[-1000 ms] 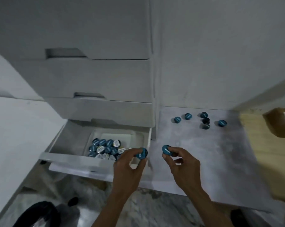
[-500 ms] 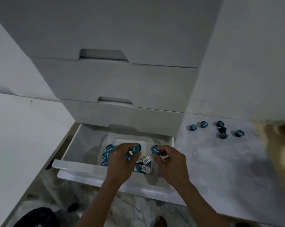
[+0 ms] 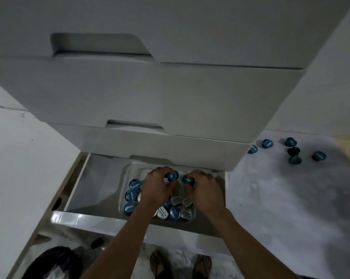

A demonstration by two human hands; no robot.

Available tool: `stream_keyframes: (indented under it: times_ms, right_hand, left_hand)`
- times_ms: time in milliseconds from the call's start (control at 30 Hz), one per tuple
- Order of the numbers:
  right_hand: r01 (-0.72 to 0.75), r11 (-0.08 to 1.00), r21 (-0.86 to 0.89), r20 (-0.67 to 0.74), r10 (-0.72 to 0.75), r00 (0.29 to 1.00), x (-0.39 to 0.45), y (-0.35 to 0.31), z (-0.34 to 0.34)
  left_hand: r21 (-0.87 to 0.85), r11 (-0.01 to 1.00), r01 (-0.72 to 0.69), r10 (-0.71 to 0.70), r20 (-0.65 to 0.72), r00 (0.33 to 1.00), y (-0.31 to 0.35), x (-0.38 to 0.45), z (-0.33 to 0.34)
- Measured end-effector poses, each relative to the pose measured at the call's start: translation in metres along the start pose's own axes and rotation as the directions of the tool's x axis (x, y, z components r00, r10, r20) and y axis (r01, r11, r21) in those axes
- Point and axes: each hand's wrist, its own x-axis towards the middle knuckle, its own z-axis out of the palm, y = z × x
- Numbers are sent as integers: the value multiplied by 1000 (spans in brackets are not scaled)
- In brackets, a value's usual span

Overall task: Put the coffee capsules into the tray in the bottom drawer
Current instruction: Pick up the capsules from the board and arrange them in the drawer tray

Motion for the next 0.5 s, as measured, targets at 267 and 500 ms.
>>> stream_keyframes:
  times_ms: [267,500]
  right_hand:
    - [45,970,-239,26,-40,999,11,-1,12]
    - [87,940,-329,48,-75,996,14,0,19]
  left_hand:
    - [111,993,-32,14,153,988,-14,22,17]
    - [149,989,-4,-27,208,978,-15,30,23]
